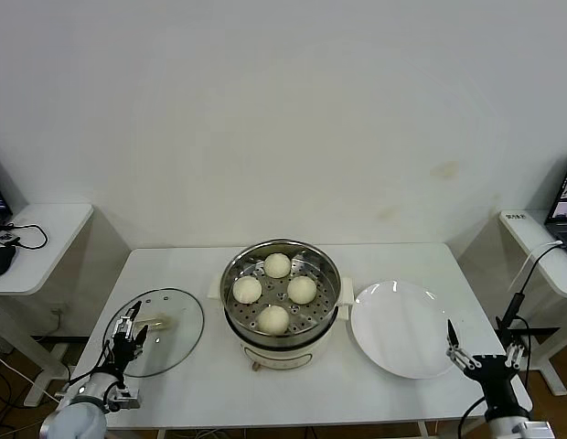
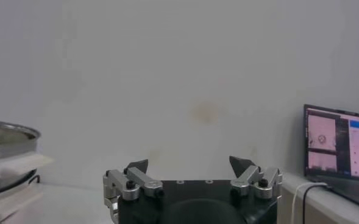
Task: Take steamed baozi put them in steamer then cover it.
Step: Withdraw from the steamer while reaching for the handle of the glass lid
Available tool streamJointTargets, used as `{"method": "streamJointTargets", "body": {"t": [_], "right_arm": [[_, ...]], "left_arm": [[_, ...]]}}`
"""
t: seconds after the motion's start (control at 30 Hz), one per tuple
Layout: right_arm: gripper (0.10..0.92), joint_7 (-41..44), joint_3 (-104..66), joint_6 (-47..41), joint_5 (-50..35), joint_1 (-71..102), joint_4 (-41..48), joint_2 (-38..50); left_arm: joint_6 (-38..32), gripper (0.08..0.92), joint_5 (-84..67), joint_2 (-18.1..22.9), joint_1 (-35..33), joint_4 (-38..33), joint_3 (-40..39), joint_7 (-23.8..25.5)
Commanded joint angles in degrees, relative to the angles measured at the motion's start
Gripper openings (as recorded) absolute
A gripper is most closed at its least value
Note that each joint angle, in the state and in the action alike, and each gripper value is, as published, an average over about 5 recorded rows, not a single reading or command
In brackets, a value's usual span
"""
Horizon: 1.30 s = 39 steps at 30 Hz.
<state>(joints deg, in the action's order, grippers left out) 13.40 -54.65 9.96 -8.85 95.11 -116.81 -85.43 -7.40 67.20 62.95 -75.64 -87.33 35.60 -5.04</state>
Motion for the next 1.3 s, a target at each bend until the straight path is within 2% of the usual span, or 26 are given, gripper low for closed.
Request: {"method": "streamJointTargets", "body": {"t": [0.03,0.67,1.03,1.13,1.3], "right_arm": [[0.823,0.07,-0.31,0.3,0.31,1.1,-0.25,-0.69],[0.823,0.42,0.34,0.55,1.09,1.66,0.02,-1.23],[0.823,0.34,1.39,0.52,1.59,1.02,0.8,-1.35],[0.823,0.36,1.6,0.54,1.63,0.99,1.03,-1.28],[0.823,0.2,2.13,0.62,1.81,0.9,1.3,-1.34]], "left_arm": [[-0.1,0.823,1.93,-0.04,4.3,3.2,-0.93,0.47],[-0.22,0.823,1.28,1.11,10.56,11.85,-2.36,-0.42],[-0.1,0.814,-0.06,1.85,11.39,12.54,-2.8,-0.6],[-0.14,0.757,-0.08,2.03,11.43,12.7,-2.73,-0.82],[-0.14,0.61,-0.12,2.29,11.43,13.0,-2.64,-1.04]]}}
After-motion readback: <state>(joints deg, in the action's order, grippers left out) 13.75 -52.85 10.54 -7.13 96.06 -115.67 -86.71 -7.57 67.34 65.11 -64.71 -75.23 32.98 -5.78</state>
